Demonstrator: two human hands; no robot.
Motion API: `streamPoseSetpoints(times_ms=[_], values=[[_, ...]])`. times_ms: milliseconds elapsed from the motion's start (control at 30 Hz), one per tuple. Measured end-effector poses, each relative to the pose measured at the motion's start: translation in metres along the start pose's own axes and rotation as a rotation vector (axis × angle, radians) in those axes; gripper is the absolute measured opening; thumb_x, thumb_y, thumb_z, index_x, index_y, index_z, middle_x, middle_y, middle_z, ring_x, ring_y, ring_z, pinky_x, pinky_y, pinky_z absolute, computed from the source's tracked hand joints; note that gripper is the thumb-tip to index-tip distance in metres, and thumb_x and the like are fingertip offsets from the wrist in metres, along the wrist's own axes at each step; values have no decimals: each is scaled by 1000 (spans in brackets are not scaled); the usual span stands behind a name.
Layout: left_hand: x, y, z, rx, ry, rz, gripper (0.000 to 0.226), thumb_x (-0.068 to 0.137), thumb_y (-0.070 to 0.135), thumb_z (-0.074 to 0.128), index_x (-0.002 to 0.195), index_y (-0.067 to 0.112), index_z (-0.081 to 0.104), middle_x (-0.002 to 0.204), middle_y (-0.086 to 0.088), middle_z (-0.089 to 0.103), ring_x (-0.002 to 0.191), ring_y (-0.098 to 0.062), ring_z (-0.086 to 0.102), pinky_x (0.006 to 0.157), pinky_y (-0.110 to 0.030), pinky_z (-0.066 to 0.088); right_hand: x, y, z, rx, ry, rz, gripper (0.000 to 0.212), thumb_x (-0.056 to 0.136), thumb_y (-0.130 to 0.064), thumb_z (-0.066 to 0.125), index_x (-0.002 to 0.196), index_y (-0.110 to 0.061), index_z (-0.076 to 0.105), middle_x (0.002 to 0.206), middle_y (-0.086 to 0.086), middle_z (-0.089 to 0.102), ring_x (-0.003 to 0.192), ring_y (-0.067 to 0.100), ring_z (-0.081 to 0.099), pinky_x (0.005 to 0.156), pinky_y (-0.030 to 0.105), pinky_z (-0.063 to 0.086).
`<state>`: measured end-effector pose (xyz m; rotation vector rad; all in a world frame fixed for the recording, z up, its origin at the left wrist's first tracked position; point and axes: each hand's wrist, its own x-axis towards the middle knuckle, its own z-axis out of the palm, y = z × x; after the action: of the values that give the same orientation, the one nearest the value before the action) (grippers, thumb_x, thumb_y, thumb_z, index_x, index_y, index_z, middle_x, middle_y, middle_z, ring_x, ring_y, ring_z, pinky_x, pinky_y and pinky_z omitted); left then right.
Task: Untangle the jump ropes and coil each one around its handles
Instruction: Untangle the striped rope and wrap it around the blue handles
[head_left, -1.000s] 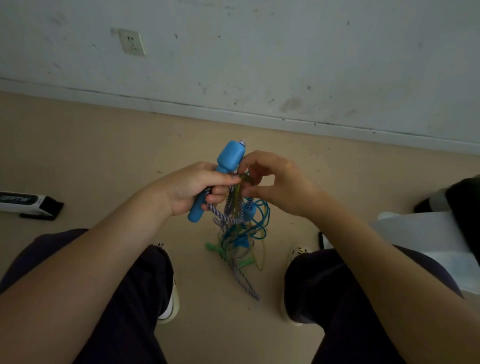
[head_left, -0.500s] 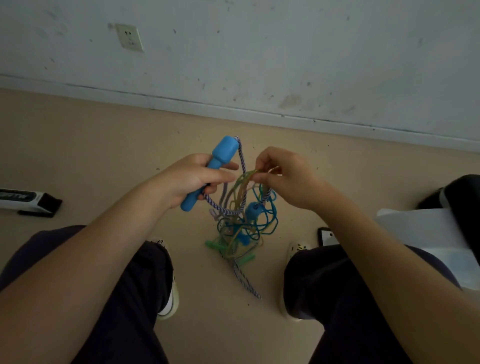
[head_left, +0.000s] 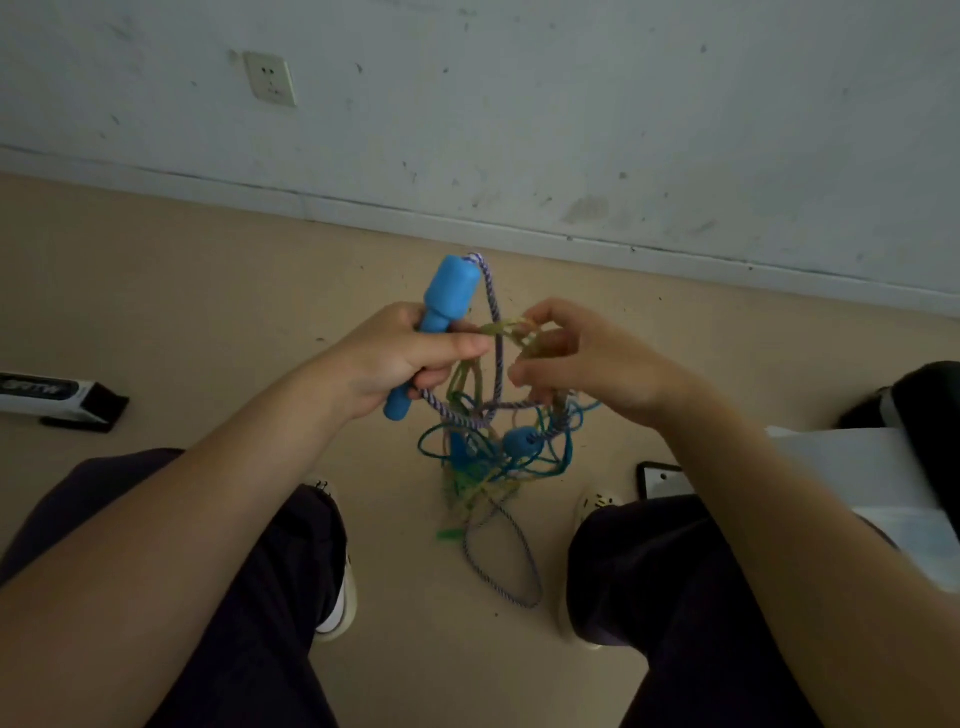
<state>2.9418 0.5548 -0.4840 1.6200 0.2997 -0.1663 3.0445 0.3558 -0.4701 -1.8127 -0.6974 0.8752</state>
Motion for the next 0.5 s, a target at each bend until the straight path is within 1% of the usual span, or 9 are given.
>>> streamPoseSetpoints(times_ms=[67, 133, 200, 233, 267, 300, 367, 433, 500], values=[[-2, 0, 5, 33, -36, -19, 9, 87, 20, 72, 91, 16, 65, 47, 3, 40, 44, -10, 34, 47, -24, 31, 1, 0, 11, -72, -47, 8, 30, 81, -9, 77, 104, -7, 59, 78, 8, 67, 67, 20, 62, 69, 36, 54], [-2, -1, 7, 45, -45, -23, 7, 87, 18, 71, 92, 16, 67, 47, 5, 41, 43, -9, 35, 46, -24, 30, 4, 0, 20, -203, -82, 16, 21, 81, -16, 78, 96, -10, 65, 77, 5, 65, 65, 14, 60, 67, 34, 54], [-1, 1, 3, 51, -32, -17, 9, 89, 18, 71, 96, 16, 68, 47, 8, 44, 44, -7, 37, 46, -23, 31, 5, 0, 19, -463, -97, 36, 17, 81, -29, 78, 87, -16, 69, 73, -3, 65, 61, 5, 56, 65, 30, 51], [-1, 2, 0, 65, -18, -18, 11, 89, 19, 71, 99, 15, 68, 48, 10, 46, 44, -6, 38, 46, -22, 32, 5, 1, 16, -528, -101, 44, 17, 82, -33, 77, 84, -18, 71, 70, -8, 63, 59, 2, 54, 64, 26, 48], [0, 3, -4, 91, -6, -23, 14, 89, 19, 71, 102, 14, 68, 49, 11, 48, 45, -6, 39, 47, -22, 33, 5, 3, 13, -525, -91, 43, 16, 84, -34, 75, 84, -19, 72, 65, -11, 61, 57, 1, 53, 62, 24, 47], [0, 3, -7, 117, 0, -34, 17, 89, 19, 72, 104, 13, 68, 50, 12, 50, 46, -6, 41, 48, -22, 34, 4, 4, 9, -438, -64, 29, 14, 87, -31, 72, 84, -18, 72, 62, -11, 59, 56, 3, 52, 60, 25, 47], [1, 1, -10, 140, -1, -60, 22, 87, 18, 73, 107, 12, 67, 51, 12, 52, 47, -6, 43, 50, -24, 35, 3, 6, 2, -68, -19, -51, 11, 92, -21, 65, 85, -12, 68, 64, -3, 58, 60, 11, 55, 63, 28, 49], [1, -2, -11, 118, -17, -65, 25, 86, 16, 75, 109, 14, 66, 54, 9, 52, 48, -8, 44, 53, -27, 35, 4, 5, -3, 317, -50, -149, 12, 91, -14, 56, 85, -7, 63, 75, 5, 62, 71, 17, 59, 73, 28, 51], [0, -4, -10, 127, -78, -62, 20, 83, 17, 77, 100, 18, 66, 55, 3, 51, 50, -11, 44, 54, -29, 36, 5, 5, -2, 497, -102, -196, 15, 93, -12, 49, 87, -4, 60, 80, 8, 60, 73, 17, 56, 77, 28, 48]])
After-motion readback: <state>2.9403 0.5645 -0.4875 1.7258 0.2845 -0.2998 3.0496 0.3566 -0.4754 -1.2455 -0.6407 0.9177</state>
